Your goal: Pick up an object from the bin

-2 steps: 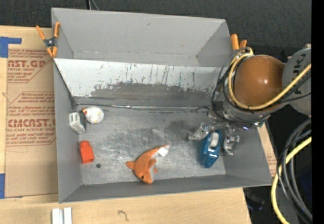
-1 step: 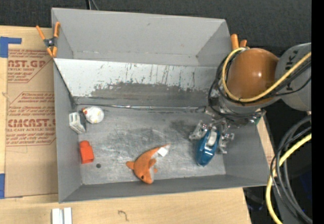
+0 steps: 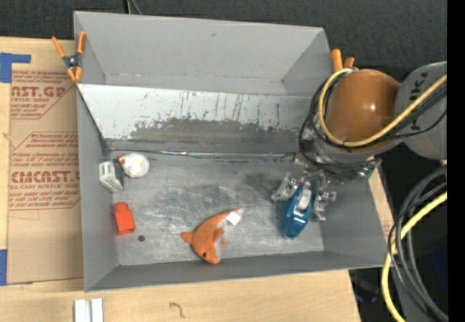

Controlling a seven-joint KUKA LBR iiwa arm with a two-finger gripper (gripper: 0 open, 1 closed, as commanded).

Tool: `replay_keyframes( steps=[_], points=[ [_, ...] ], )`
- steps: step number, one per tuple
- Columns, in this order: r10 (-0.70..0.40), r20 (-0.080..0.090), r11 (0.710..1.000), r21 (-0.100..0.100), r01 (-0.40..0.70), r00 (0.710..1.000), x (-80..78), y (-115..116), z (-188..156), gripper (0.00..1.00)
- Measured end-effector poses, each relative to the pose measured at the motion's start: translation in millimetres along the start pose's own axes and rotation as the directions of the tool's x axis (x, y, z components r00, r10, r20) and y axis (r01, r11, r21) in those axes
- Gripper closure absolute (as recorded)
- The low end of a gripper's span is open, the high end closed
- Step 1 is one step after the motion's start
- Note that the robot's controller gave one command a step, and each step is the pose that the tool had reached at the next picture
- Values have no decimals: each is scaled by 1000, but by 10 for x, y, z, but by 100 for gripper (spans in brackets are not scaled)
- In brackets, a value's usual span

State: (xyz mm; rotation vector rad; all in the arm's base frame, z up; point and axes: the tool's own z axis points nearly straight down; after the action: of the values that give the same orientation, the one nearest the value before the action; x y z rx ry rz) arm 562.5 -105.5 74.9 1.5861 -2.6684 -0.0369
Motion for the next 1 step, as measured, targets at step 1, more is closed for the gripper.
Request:
replay_keyframes(
  steps=[1],
  points=[
    [0,4,1000,5,0,1000,1,11,-26,100]
  ],
)
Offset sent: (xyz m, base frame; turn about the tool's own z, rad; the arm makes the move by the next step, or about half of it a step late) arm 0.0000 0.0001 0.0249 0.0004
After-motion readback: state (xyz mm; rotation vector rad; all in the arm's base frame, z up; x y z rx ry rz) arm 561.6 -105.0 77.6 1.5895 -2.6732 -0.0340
